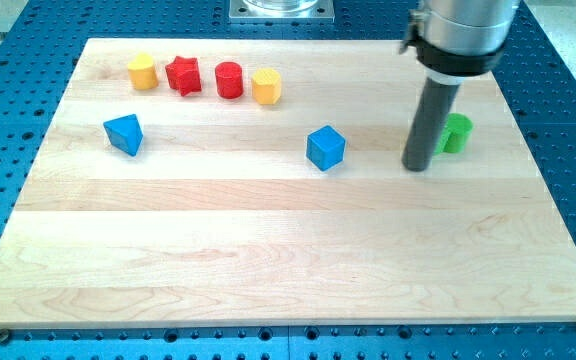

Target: Place the blue triangle bottom of the green star

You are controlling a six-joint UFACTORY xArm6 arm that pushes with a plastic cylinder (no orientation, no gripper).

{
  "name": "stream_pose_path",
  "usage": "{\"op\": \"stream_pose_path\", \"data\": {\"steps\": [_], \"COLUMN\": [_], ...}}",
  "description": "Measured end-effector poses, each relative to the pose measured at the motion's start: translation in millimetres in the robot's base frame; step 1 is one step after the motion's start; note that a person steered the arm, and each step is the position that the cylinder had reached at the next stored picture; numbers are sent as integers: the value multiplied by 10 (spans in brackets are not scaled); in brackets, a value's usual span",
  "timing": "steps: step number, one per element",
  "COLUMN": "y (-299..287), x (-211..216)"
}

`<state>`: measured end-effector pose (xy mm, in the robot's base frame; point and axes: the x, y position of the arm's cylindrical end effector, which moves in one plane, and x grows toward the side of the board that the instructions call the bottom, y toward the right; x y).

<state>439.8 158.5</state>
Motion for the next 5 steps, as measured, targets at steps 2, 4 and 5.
{"op": "stream_pose_path", "data": {"steps": [2, 4, 5], "y": [-2080, -449, -1797], "x": [204, -59, -110]}}
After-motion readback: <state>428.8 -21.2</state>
